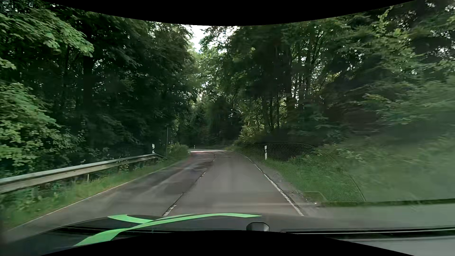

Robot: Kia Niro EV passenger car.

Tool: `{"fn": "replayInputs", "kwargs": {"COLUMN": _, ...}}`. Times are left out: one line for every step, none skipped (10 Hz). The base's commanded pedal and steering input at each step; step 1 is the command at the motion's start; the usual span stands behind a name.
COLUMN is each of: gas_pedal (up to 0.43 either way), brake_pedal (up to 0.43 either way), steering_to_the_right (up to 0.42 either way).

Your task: Follow the waypoints while adhering to traffic rules and regulations

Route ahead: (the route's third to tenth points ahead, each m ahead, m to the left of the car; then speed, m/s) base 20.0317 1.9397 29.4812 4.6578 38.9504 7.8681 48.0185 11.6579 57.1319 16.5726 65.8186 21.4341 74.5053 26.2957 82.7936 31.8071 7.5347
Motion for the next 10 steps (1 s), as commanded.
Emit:
{"fn": "replayInputs", "kwargs": {"gas_pedal": 0.138, "brake_pedal": 0.0, "steering_to_the_right": -0.007}}
{"fn": "replayInputs", "kwargs": {"gas_pedal": 0.138, "brake_pedal": 0.0, "steering_to_the_right": -0.007}}
{"fn": "replayInputs", "kwargs": {"gas_pedal": 0.138, "brake_pedal": 0.0, "steering_to_the_right": -0.009}}
{"fn": "replayInputs", "kwargs": {"gas_pedal": 0.138, "brake_pedal": 0.0, "steering_to_the_right": -0.011}}
{"fn": "replayInputs", "kwargs": {"gas_pedal": 0.138, "brake_pedal": 0.0, "steering_to_the_right": -0.014}}
{"fn": "replayInputs", "kwargs": {"gas_pedal": 0.138, "brake_pedal": 0.0, "steering_to_the_right": -0.018}}
{"fn": "replayInputs", "kwargs": {"gas_pedal": 0.138, "brake_pedal": 0.0, "steering_to_the_right": -0.02}}
{"fn": "replayInputs", "kwargs": {"gas_pedal": 0.138, "brake_pedal": 0.0, "steering_to_the_right": -0.024}}
{"fn": "replayInputs", "kwargs": {"gas_pedal": 0.138, "brake_pedal": 0.0, "steering_to_the_right": -0.025}}
{"fn": "replayInputs", "kwargs": {"gas_pedal": 0.138, "brake_pedal": 0.0, "steering_to_the_right": -0.026}}
